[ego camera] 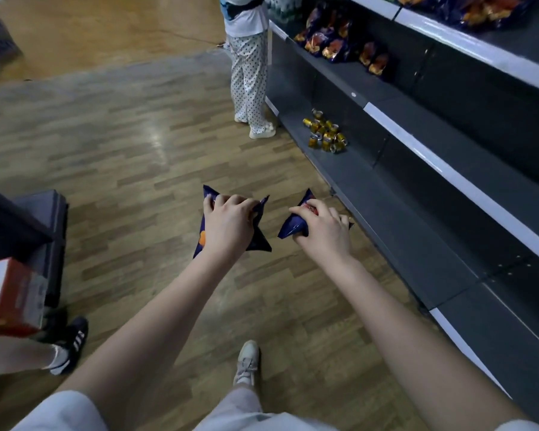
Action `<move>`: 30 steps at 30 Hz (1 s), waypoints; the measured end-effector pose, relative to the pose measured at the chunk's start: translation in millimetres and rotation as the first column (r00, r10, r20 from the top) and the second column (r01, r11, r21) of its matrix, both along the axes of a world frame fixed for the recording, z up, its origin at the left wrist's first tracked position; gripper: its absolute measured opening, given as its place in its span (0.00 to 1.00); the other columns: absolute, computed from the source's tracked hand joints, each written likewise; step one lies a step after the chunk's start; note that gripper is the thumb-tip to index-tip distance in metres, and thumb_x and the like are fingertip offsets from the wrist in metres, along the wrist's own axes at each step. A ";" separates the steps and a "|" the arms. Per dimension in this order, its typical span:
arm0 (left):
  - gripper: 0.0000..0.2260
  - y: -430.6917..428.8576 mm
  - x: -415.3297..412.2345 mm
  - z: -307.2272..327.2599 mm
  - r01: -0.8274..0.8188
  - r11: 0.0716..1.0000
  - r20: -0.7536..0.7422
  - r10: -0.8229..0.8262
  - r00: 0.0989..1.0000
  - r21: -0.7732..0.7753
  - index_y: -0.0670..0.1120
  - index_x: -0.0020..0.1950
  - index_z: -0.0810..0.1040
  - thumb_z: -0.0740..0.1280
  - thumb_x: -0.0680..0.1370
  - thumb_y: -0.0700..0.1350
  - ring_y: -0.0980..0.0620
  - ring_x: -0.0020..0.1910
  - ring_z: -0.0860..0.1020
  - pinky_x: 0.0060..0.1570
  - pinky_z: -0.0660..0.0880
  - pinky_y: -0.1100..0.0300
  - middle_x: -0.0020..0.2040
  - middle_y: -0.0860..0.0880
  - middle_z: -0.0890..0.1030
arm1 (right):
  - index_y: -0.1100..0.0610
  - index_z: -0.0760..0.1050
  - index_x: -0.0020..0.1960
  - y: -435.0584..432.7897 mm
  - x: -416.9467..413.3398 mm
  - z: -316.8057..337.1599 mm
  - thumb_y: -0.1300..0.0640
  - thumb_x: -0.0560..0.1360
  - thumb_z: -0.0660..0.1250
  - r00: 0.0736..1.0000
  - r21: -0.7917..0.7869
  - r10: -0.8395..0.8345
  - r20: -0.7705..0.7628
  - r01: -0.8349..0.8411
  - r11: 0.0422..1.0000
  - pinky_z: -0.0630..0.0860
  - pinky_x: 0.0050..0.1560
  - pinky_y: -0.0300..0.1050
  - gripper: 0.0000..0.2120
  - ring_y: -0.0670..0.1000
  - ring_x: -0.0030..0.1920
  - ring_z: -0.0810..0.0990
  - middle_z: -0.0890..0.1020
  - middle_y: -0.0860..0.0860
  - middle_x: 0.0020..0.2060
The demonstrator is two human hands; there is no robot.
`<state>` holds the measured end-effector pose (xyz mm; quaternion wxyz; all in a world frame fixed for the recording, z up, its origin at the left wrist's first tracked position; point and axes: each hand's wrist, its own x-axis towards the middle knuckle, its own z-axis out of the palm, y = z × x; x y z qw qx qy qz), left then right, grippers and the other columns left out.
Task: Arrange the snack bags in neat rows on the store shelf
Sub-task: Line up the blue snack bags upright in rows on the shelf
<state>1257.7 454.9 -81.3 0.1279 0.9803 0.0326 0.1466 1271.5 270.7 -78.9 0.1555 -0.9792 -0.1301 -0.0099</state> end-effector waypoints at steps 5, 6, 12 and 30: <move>0.12 36.4 106.3 12.2 0.033 0.999 -0.005 -0.032 0.999 0.042 0.50 0.51 0.82 0.61 0.74 0.42 0.40 0.50 0.75 0.62 0.63 0.44 0.49 0.48 0.82 | 0.42 0.68 0.69 37.6 96.8 10.5 0.51 0.73 0.68 0.999 0.031 -0.040 0.031 0.039 0.999 0.61 0.65 0.54 0.25 0.55 0.66 0.67 0.66 0.48 0.70; 0.12 41.9 127.3 16.1 0.043 0.998 0.000 -0.043 0.999 0.051 0.50 0.52 0.82 0.62 0.74 0.42 0.40 0.51 0.74 0.62 0.63 0.43 0.49 0.48 0.82 | 0.42 0.67 0.69 44.4 114.9 12.7 0.50 0.73 0.68 0.998 0.034 -0.045 0.039 0.044 0.998 0.60 0.66 0.54 0.25 0.55 0.66 0.67 0.66 0.48 0.70; 0.11 49.2 236.2 29.9 0.095 0.993 -0.011 -0.095 0.995 0.072 0.50 0.52 0.81 0.61 0.76 0.43 0.41 0.52 0.73 0.64 0.61 0.44 0.52 0.49 0.82 | 0.43 0.68 0.69 51.4 213.9 18.5 0.51 0.73 0.68 0.995 0.043 -0.088 0.040 0.087 0.995 0.62 0.66 0.54 0.25 0.55 0.66 0.68 0.67 0.49 0.70; 0.12 -96.0 554.0 53.3 0.178 0.983 0.084 -0.181 0.980 0.036 0.53 0.56 0.80 0.60 0.77 0.45 0.41 0.52 0.74 0.64 0.62 0.42 0.51 0.49 0.82 | 0.43 0.71 0.66 -83.7 537.4 54.1 0.53 0.71 0.68 0.974 0.040 -0.168 0.155 0.163 0.986 0.63 0.62 0.54 0.24 0.56 0.63 0.70 0.70 0.48 0.67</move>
